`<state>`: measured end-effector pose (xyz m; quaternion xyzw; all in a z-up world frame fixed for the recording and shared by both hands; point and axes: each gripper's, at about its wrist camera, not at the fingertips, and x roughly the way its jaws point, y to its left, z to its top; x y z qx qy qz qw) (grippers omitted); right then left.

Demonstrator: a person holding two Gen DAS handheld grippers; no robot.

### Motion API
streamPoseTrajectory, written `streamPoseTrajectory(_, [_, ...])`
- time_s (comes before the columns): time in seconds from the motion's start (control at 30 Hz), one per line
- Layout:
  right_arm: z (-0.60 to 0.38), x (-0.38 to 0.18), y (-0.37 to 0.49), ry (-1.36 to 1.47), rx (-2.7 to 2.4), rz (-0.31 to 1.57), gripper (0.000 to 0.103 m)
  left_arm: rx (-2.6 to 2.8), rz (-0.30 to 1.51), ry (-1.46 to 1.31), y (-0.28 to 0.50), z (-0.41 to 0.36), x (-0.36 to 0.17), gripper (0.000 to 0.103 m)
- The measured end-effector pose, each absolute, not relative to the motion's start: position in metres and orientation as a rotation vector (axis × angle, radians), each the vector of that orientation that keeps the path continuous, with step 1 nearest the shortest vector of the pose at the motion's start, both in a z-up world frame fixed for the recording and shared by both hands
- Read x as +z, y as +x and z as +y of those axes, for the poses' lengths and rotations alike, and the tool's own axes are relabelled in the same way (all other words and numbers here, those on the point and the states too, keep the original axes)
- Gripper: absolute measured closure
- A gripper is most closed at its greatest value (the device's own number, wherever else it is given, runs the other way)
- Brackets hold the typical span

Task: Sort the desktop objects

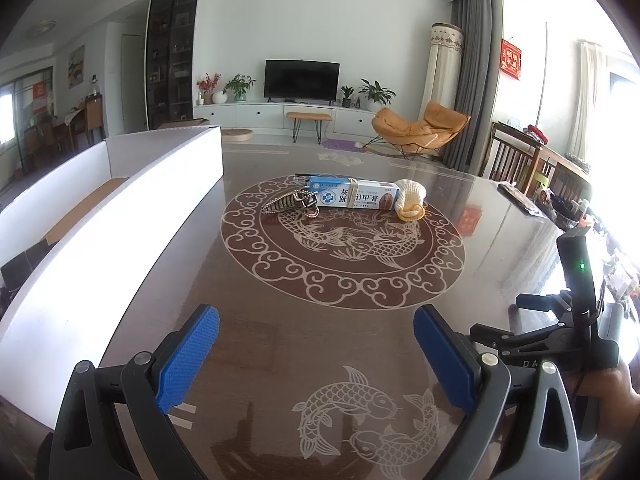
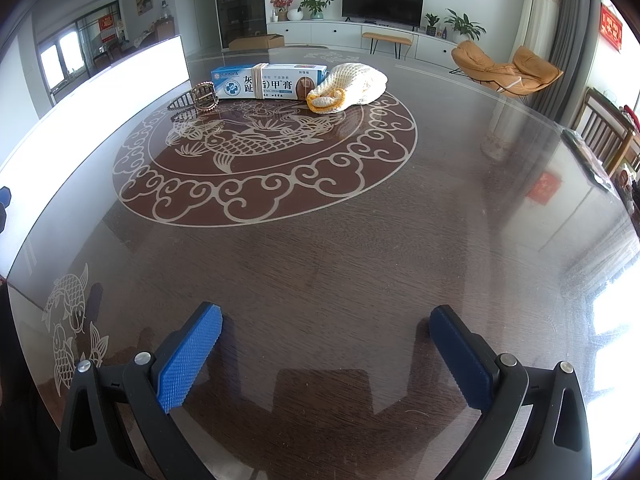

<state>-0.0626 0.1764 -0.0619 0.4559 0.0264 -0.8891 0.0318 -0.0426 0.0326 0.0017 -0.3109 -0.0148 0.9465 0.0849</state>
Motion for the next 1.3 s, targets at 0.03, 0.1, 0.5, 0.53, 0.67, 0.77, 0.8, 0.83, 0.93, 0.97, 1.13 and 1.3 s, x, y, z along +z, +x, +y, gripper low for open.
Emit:
streamPoseTrajectory(0.03, [0.176, -0.062, -0.063, 1.404, -2.738, 0.081, 0.000, 2.821, -0.041, -0.929, -0.042, 0.033, 0.002, 0.004])
streamPoseTrajectory(0.1, [0.176, -0.062, -0.063, 1.404, -2.738, 0.081, 0.000, 2.814, -0.040, -0.936, -0.042, 0.033, 0.002, 0.004])
streamPoseTrajectory(0.5, [0.192, -0.022, -0.123, 1.283, -2.809, 0.018, 0.000, 2.846, -0.126, -1.048, -0.032, -0.006, -0.021, 0.004])
streamPoseTrajectory(0.53, [0.194, -0.016, -0.140, 1.290, -2.808, 0.011, 0.000, 2.853, -0.137, -1.053, -0.032, -0.009, -0.022, 0.004])
streamPoseTrajectory(0.67, [0.202, -0.006, -0.217, 1.338, -2.807, -0.118, 0.000, 2.878, -0.146, -1.058, -0.030, -0.015, -0.024, 0.004])
streamPoseTrajectory(0.77, [0.203, -0.014, -0.269, 1.418, -2.802, -0.246, 0.000, 2.881, -0.116, -1.071, -0.028, -0.014, -0.026, 0.004])
streamPoseTrajectory(0.8, [0.203, -0.018, -0.282, 1.435, -2.819, -0.282, 0.003, 2.882, -0.101, -1.075, -0.027, -0.014, -0.027, 0.004])
streamPoseTrajectory(0.83, [0.204, -0.022, -0.292, 1.447, -2.836, -0.325, 0.007, 2.883, -0.087, -1.077, -0.026, -0.015, -0.028, 0.004])
streamPoseTrajectory(0.93, [0.211, -0.034, -0.313, 1.445, -2.807, -0.514, 0.025, 2.886, -0.069, -1.089, -0.023, -0.019, -0.033, 0.004])
streamPoseTrajectory(0.97, [0.212, -0.036, -0.317, 1.438, -2.776, -0.575, 0.038, 2.886, -0.072, -1.099, -0.023, -0.021, -0.035, 0.004])
streamPoseTrajectory(1.13, [0.169, -0.041, -0.306, 1.464, -2.544, -0.311, 0.055, 2.884, -0.155, -1.129, -0.027, -0.033, -0.040, 0.004])
streamPoseTrajectory(1.3, [0.126, -0.031, -0.238, 1.433, -2.303, -0.171, 0.055, 2.876, -0.186, -1.131, -0.031, -0.034, -0.042, 0.004])
